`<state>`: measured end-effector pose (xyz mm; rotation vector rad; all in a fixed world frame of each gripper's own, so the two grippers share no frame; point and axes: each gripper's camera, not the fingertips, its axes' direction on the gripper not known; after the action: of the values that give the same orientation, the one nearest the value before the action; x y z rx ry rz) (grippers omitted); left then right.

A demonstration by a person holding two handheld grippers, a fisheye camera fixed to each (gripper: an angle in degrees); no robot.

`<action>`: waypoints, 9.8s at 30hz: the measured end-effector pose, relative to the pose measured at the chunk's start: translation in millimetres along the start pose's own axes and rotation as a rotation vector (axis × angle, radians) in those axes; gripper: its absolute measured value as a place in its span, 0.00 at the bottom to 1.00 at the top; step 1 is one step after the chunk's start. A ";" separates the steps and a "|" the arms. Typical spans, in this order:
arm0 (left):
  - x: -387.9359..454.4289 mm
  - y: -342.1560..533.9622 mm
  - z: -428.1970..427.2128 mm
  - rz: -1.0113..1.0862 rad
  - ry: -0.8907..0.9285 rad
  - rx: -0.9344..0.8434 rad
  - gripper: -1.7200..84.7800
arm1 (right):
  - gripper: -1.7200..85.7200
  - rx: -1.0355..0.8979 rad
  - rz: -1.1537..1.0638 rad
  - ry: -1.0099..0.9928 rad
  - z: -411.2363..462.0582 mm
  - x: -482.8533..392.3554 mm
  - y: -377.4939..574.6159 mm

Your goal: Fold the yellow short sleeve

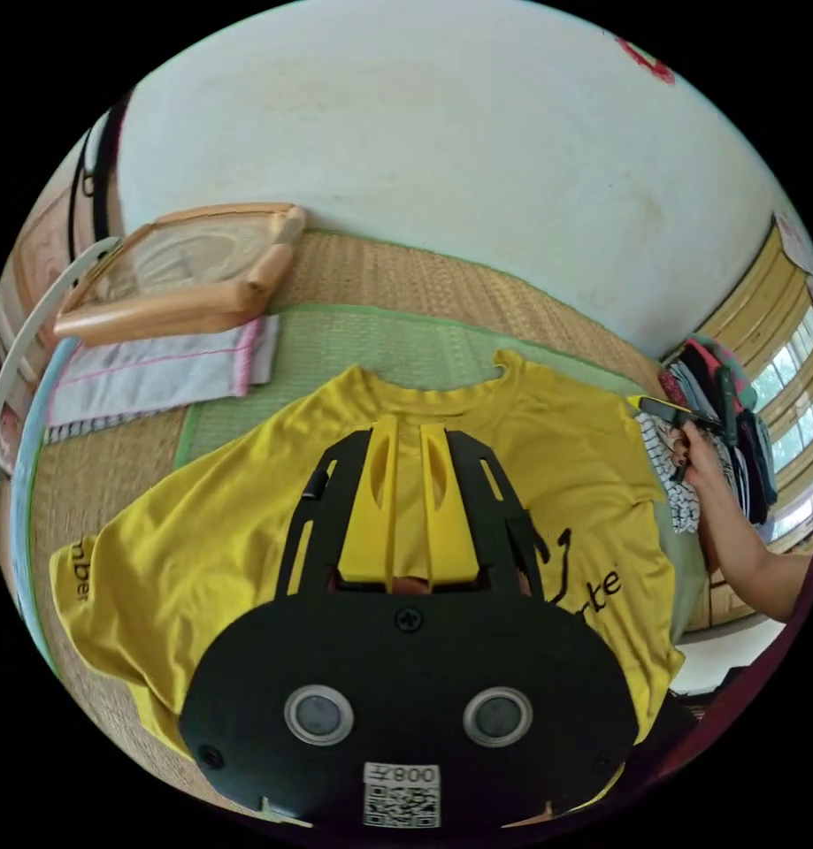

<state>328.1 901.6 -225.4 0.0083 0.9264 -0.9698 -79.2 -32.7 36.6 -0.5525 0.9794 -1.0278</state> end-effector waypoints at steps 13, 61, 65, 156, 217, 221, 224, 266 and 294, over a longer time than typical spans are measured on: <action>-23.3 -96.1 -30.0 -0.057 -0.024 -0.052 0.03 | 0.02 -0.094 -0.158 -0.020 118.6 -89.4 -102.0; -37.0 -205.6 -382.4 -0.358 -0.300 -0.090 0.04 | 0.01 -0.048 0.187 0.222 30.7 -14.6 71.5; -35.4 -241.4 -394.0 -0.392 -0.274 -0.058 0.03 | 0.01 -0.083 0.187 0.264 54.4 -1.1 70.5; 285.1 109.0 -1030.6 -0.804 0.747 0.048 0.09 | 0.02 -0.216 0.495 -0.447 31.8 16.2 734.6; 311.0 154.7 -845.8 -0.563 0.794 -0.212 0.06 | 0.02 -0.285 0.556 -0.475 -3.3 61.3 698.3; 281.8 146.9 -818.6 -0.586 0.723 -0.139 0.10 | 0.02 -0.298 0.627 -0.479 4.7 66.4 692.7; 258.2 117.3 -802.0 -0.541 0.613 -0.109 0.10 | 0.02 -0.309 0.680 -0.406 -1.1 73.8 685.2; 1.7 50.2 -310.0 -0.555 -0.126 -0.048 0.03 | 0.02 -0.223 0.120 -0.035 61.7 -56.2 283.7; 446.9 55.3 191.0 0.447 0.548 -0.282 0.12 | 0.08 0.044 0.443 0.220 20.5 -66.7 325.3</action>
<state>596.8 546.6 -427.9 0.2430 1.4834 -0.4127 74.3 169.6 -178.5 -0.1716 1.2054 -0.7173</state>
